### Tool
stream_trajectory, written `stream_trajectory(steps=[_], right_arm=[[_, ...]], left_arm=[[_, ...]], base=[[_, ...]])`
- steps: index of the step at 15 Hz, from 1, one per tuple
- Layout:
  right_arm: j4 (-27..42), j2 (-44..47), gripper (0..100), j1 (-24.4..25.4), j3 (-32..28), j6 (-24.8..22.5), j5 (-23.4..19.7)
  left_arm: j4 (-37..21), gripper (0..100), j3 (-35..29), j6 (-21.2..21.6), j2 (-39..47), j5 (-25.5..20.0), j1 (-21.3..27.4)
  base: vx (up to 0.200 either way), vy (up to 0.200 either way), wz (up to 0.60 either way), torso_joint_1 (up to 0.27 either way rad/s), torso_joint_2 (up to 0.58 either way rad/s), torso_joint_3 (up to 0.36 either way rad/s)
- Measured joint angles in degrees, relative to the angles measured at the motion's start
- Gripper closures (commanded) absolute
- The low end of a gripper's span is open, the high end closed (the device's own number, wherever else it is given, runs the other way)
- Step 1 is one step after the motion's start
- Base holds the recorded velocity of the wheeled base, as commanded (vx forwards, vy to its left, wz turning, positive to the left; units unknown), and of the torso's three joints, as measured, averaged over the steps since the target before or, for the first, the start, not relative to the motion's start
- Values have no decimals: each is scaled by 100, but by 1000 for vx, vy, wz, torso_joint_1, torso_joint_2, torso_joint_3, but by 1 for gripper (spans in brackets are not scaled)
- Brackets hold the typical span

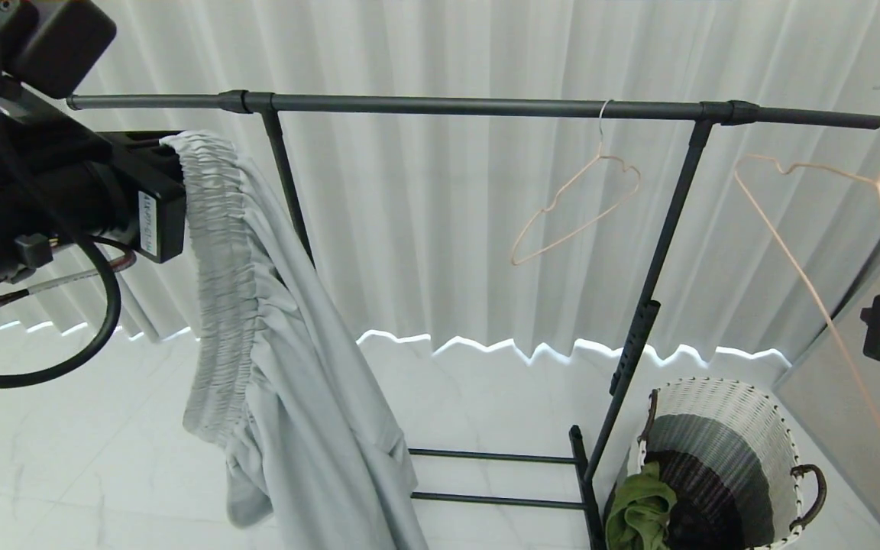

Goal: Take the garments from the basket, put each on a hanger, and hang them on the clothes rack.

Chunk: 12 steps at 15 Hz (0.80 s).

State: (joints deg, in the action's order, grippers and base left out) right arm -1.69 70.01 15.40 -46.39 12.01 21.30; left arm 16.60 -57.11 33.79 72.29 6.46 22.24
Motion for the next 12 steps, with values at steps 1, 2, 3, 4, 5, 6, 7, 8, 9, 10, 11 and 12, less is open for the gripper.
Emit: stream_trajectory(steps=[1,2,3,4,5,6,7,8,9,10,11,12], right_arm=[[0,-77,100,218,17,-66,10],[-22,-149,100,444,20,-205,21],[-41,-232,100,699,20,-354,24],[-41,-301,100,959,17,-464,27],[-35,-361,100,1217,16,-547,29],[-20,-402,100,1531,17,-627,34],[-13,-425,100,1872,17,-689,34],[-11,-433,100,2261,17,-725,34],[0,-419,100,2677,20,-750,32],[0,-375,100,3057,20,-763,29],[4,-306,100,3400,16,-774,21],[6,-204,100,3716,-9,-778,12]], left_arm=[[-16,100,37,89,-2,10,-2],[-29,100,74,219,0,49,-11],[-21,100,98,280,-10,169,-18],[-13,100,127,305,-22,357,-18],[-16,100,155,321,-30,506,-16],[-18,100,221,411,-38,717,13],[-18,100,286,507,-51,939,91],[-24,100,347,558,-63,1231,161],[-18,100,373,571,-73,1442,216],[-27,100,364,573,-71,1652,249],[-27,100,307,569,-57,1765,265],[-38,100,235,562,-33,1838,265]], base=[[0,0,0,0,0,0],[0,0,0,0,0,0],[0,0,0,0,0,0],[0,0,0,0,0,0],[0,0,0,0,0,0],[0,0,0,0,0,0],[0,0,0,0,0,0],[0,0,0,0,0,0],[0,0,0,0,0,0],[0,0,0,0,0,0],[0,0,0,0,0,0],[0,0,0,0,0,0]])
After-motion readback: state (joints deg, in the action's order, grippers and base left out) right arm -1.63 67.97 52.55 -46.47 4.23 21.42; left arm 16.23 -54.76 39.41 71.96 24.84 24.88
